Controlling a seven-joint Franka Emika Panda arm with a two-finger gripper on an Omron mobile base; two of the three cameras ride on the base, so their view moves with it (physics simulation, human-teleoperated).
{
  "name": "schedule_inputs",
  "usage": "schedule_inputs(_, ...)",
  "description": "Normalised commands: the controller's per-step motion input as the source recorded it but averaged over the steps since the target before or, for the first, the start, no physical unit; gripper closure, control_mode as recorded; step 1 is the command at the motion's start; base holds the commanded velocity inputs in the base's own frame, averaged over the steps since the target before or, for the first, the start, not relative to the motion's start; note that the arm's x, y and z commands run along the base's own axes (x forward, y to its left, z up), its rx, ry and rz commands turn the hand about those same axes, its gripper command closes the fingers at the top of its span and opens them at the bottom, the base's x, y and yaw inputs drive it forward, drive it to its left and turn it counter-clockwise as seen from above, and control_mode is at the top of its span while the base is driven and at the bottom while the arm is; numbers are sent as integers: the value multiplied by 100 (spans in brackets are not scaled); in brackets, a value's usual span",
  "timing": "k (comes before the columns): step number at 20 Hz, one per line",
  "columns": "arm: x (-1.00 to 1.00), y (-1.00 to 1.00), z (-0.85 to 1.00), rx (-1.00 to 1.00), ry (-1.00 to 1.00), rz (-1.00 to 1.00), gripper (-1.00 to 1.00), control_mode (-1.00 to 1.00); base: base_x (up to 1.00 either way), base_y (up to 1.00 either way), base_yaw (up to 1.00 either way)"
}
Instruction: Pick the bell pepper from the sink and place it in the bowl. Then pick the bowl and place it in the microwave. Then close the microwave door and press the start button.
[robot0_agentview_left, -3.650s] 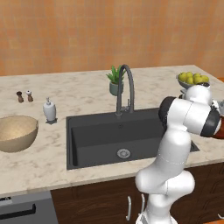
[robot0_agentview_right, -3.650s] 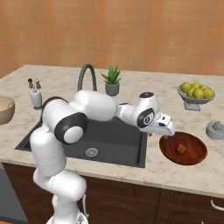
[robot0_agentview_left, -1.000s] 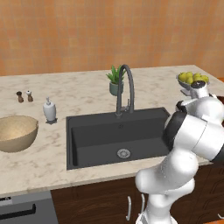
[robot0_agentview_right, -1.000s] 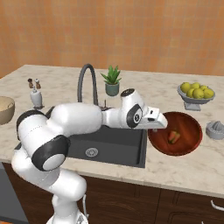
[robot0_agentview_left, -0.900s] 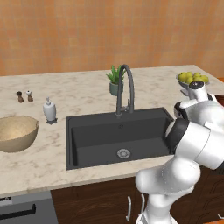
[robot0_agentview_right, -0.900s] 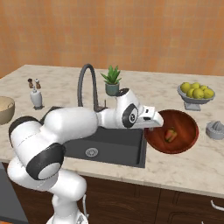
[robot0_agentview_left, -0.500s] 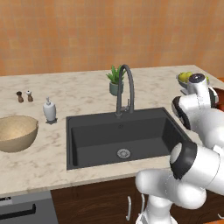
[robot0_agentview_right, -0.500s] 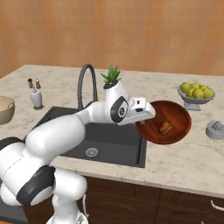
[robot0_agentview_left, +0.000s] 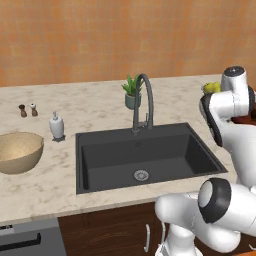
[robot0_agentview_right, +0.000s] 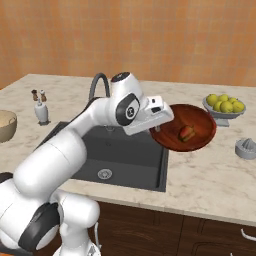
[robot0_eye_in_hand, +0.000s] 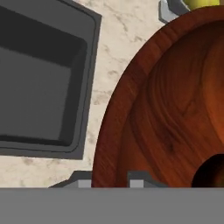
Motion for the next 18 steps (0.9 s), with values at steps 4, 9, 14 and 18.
schedule_inputs(4, -16, 45, 22, 0, 10, 22, 100, -100, 0, 0, 0)
schedule_inputs(9, -9, 58, 0, -7, 1, 20, 100, -100, 0, 0, 0)
schedule_inputs(14, -19, 52, 0, -11, -8, 13, 100, -100, 0, 0, 0)
schedule_inputs(18, -37, 23, 3, -3, -6, 3, 100, -100, 0, 0, 0)
